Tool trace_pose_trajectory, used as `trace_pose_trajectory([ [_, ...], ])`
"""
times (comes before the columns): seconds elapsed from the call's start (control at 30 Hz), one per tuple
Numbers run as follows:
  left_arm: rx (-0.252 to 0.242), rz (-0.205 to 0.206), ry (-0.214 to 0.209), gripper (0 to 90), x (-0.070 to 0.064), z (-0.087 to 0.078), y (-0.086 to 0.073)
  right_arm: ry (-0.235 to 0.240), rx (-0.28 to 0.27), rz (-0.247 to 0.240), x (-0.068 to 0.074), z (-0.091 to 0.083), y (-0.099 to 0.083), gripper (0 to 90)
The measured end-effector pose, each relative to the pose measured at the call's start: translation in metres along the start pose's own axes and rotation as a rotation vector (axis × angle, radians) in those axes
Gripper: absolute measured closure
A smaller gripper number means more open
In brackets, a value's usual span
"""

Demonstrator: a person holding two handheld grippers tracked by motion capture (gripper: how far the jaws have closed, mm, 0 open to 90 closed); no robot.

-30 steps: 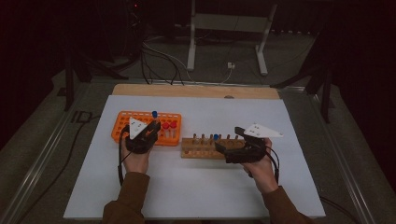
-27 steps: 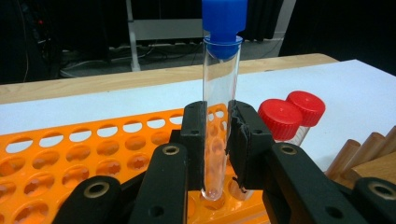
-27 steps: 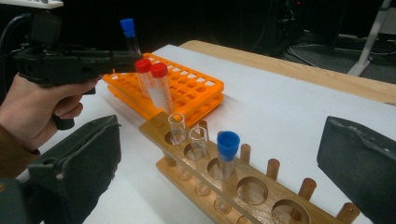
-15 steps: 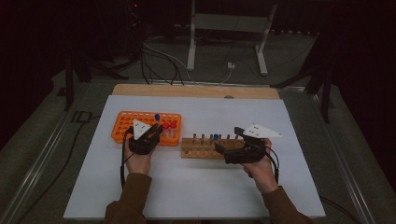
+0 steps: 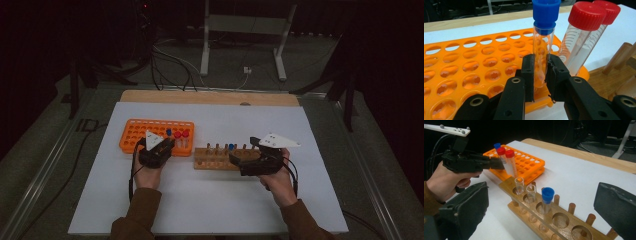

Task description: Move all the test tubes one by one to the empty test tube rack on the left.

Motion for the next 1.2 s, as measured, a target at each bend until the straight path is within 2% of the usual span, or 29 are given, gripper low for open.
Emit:
trace_pose_trajectory([
  [0.2, 0.042, 0.018, 0.009, 78.0, 0.001, 0.002, -0.003, -0.004, 0.005, 0.0, -0.001, 0.001, -0.002, 0.2],
  [0.33, 0.049, 0.027, 0.005, 77.7, 0.0, 0.003, -0.004, -0.006, 0.009, 0.001, -0.002, 0.002, -0.002, 0.2],
  [0.43, 0.05, 0.008, -0.011, 75.9, 0.001, 0.002, -0.004, -0.006, 0.01, 0.003, -0.002, 0.003, -0.003, 0.8],
  [0.53, 0.055, -0.012, -0.008, 66.7, 0.001, -0.001, -0.004, -0.006, 0.013, 0.004, -0.003, 0.004, -0.005, 0.8],
  [0.67, 0.038, -0.056, -0.033, 60.6, 0.003, -0.008, -0.005, -0.002, 0.003, 0.017, -0.007, 0.004, -0.007, 6.9],
  [0.87, 0.018, -0.112, -0.099, 49.1, 0.006, -0.026, -0.005, -0.017, 0.016, 0.015, -0.011, 0.01, -0.012, 15.8],
  [0.97, -0.005, -0.156, -0.142, 39.7, 0.003, -0.035, -0.005, -0.005, 0.017, -0.008, -0.008, 0.013, -0.014, 29.0],
  [1.1, -0.042, -0.154, -0.159, 26.7, -0.004, -0.043, 0.003, -0.015, 0.035, -0.047, -0.004, 0.019, -0.019, 42.8],
  [1.2, -0.047, -0.14, -0.166, 16.8, -0.009, -0.047, 0.007, -0.033, 0.06, -0.071, -0.002, 0.024, -0.023, 50.9],
])
Point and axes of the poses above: each handheld gripper's, and its own axes: z roughly forward along the jaws, y roughly out of its top, x roughly to its left, the point moved 3 cm from there along z, roughly forward along the jaws, and after that the axes turned 7 degrees about -z, right-handed, at the moved point
